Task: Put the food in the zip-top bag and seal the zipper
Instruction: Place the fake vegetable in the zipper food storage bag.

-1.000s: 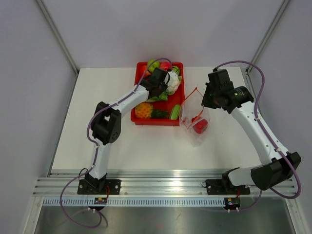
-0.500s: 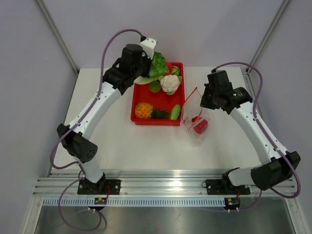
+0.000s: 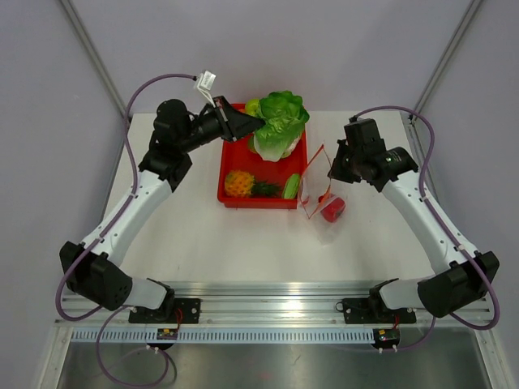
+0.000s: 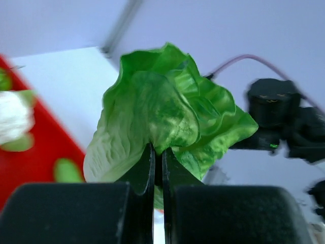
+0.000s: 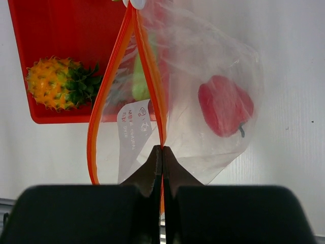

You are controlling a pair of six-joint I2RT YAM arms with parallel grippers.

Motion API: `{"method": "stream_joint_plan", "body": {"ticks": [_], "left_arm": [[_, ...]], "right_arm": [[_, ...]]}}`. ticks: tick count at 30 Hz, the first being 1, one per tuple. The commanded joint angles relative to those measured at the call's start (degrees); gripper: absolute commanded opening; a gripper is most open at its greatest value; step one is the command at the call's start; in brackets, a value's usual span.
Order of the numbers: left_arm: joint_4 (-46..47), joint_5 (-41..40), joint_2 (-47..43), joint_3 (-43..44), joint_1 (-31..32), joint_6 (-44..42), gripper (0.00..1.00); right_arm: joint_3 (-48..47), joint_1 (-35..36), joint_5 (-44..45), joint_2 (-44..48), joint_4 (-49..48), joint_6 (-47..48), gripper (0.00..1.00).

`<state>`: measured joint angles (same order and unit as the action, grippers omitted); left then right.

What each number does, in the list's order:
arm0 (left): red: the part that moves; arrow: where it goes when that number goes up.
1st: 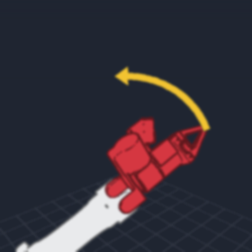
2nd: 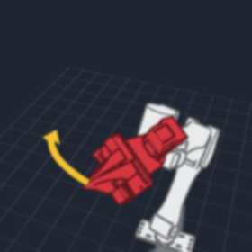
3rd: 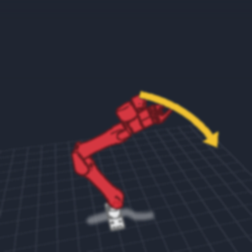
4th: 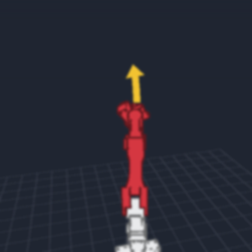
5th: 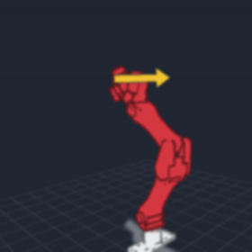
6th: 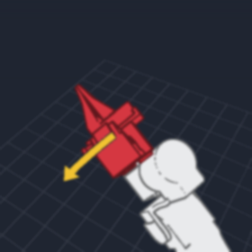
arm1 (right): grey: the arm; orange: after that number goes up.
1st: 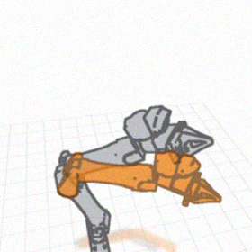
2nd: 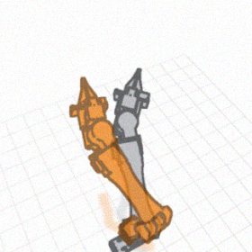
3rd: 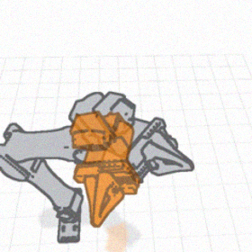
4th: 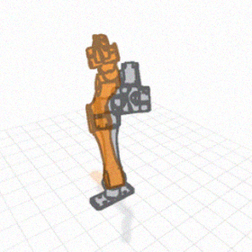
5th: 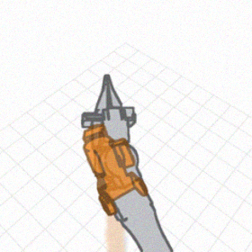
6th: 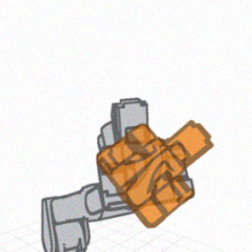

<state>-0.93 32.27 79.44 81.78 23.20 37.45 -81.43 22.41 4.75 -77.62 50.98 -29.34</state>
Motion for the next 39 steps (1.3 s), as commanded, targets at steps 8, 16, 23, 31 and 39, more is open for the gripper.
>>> {"method": "stream_joint_plan", "body": {"ticks": [8,16,23,31,39], "left_arm": [[55.7,8.2,1.1,-17.3,4.1,33.9,0.00],[72.8,6.2,9.4,-20.0,7.4,43.8,0.00],[69.8,5.9,10.4,-23.3,7.6,38.9,0.00],[69.3,4.6,12.8,-25.2,8.0,36.2,0.00],[71.0,3.9,15.1,-27.0,8.6,34.5,0.00]], "right_arm": [[0.4,0.3,-3.9,3.8,-3.6,-2.5,0.00],[1.2,0.3,-4.6,5.8,-5.5,-5.0,0.00],[1.3,0.3,-4.5,8.3,-5.8,-6.3,0.00],[0.8,0.3,-8.4,9.0,-6.9,-7.4,0.00],[1.4,0.3,-10.9,9.0,-9.0,-9.1,0.00]]}}
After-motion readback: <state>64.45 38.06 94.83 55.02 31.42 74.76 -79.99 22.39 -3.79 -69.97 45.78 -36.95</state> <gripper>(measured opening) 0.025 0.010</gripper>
